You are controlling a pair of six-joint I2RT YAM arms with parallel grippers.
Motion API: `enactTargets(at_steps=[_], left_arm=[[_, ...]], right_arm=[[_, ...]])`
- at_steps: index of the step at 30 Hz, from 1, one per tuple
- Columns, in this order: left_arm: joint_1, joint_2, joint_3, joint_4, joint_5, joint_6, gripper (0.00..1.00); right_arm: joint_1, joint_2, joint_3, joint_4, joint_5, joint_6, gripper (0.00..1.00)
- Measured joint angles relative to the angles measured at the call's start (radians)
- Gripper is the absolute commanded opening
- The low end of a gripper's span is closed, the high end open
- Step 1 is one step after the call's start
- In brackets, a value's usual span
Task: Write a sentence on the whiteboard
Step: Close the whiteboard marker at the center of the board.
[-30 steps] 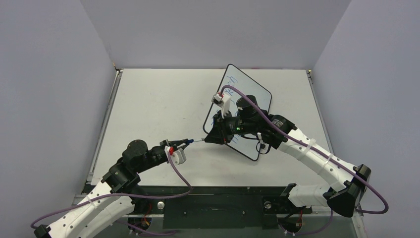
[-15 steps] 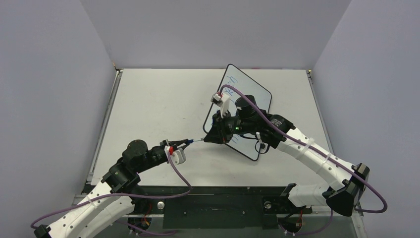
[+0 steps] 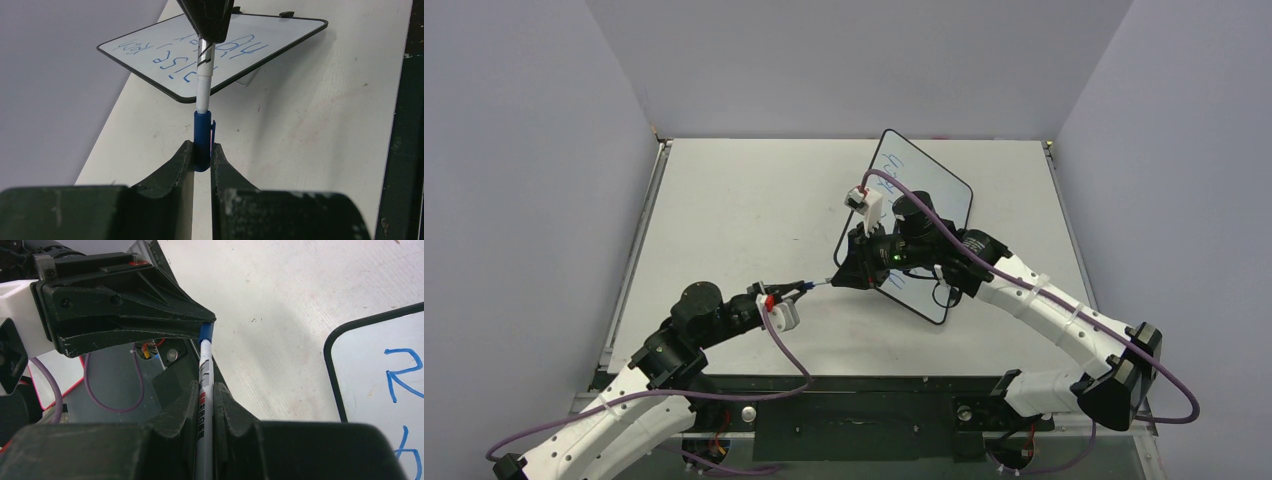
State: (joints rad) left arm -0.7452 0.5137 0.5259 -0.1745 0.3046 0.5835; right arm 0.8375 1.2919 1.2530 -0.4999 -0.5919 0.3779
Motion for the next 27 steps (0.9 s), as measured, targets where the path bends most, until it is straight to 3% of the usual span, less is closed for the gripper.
enactTargets(at_steps=[11, 27], left_arm=[[0.002, 0.01, 0.0, -0.005, 0.021, 0.0, 0.0], [0.015, 0.037, 0.0, -0.017, 0.037, -0.039, 0.0]], right_arm=[[0.024, 0.05, 0.021, 0.0, 0.002, -0.001, 0.0], [0.059, 0.162, 0.154, -0.139, 0.044, -0.079, 0.0]])
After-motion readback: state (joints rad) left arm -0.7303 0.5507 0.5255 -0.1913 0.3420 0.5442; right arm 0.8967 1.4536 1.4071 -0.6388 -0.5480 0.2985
